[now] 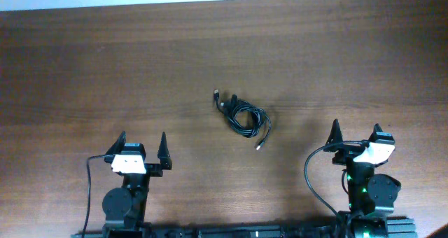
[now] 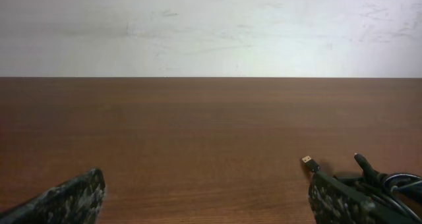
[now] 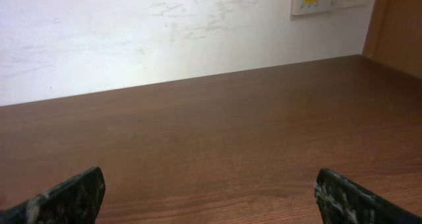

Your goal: Untangle cables

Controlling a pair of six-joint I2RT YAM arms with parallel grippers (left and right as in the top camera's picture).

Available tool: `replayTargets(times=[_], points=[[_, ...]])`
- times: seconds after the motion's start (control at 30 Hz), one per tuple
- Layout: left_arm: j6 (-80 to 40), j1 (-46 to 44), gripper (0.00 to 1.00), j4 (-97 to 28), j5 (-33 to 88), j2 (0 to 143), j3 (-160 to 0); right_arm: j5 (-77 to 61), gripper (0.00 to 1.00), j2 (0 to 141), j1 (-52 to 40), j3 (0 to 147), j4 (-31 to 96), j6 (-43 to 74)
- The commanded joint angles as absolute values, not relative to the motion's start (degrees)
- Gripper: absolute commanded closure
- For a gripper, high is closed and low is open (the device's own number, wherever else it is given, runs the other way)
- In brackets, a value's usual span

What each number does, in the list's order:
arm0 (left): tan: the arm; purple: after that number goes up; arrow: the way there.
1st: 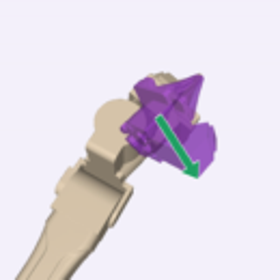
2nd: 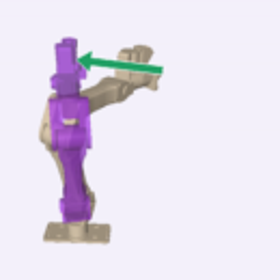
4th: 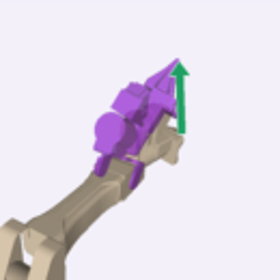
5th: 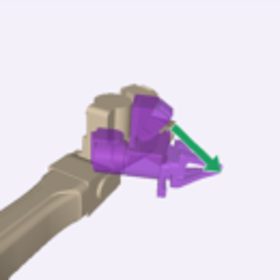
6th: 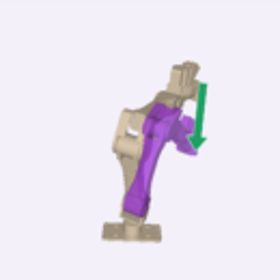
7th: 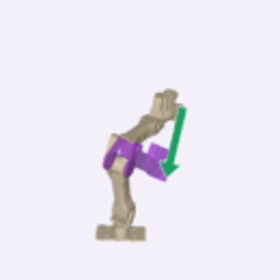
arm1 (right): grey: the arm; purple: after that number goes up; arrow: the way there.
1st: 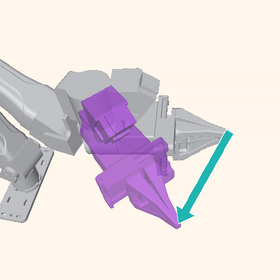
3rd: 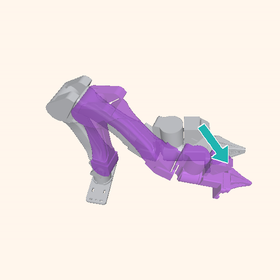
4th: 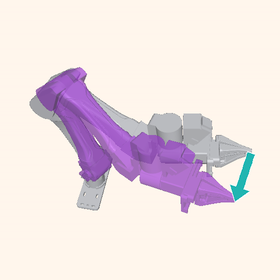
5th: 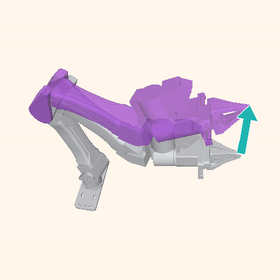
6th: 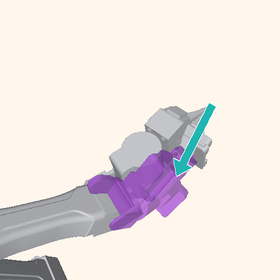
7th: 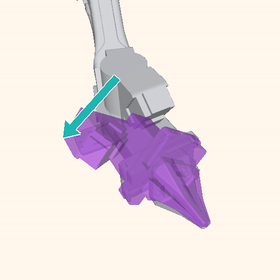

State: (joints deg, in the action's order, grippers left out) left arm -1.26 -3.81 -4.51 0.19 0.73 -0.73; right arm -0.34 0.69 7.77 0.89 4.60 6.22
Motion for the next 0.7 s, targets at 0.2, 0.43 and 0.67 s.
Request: replayTargets(times=[0.2, 0.43, 0.67], points=[[-0.6, -4.0, 0.01, -4.8, 0.6, 0.7, -0.5, -0.4, 0.01, 0.2, 7.5, 0.3, 4.5, 6.2], [-0.6, -4.0, 0.01, -4.8, 0.6, 0.7, -0.5, -0.4, 0.01, 0.2, 7.5, 0.3, 4.5, 6.2], [-0.6, -4.0, 0.01, -4.8, 0.6, 0.7, -0.5, -0.4, 0.01, 0.2, 7.5, 0.3, 4.5, 6.2]])
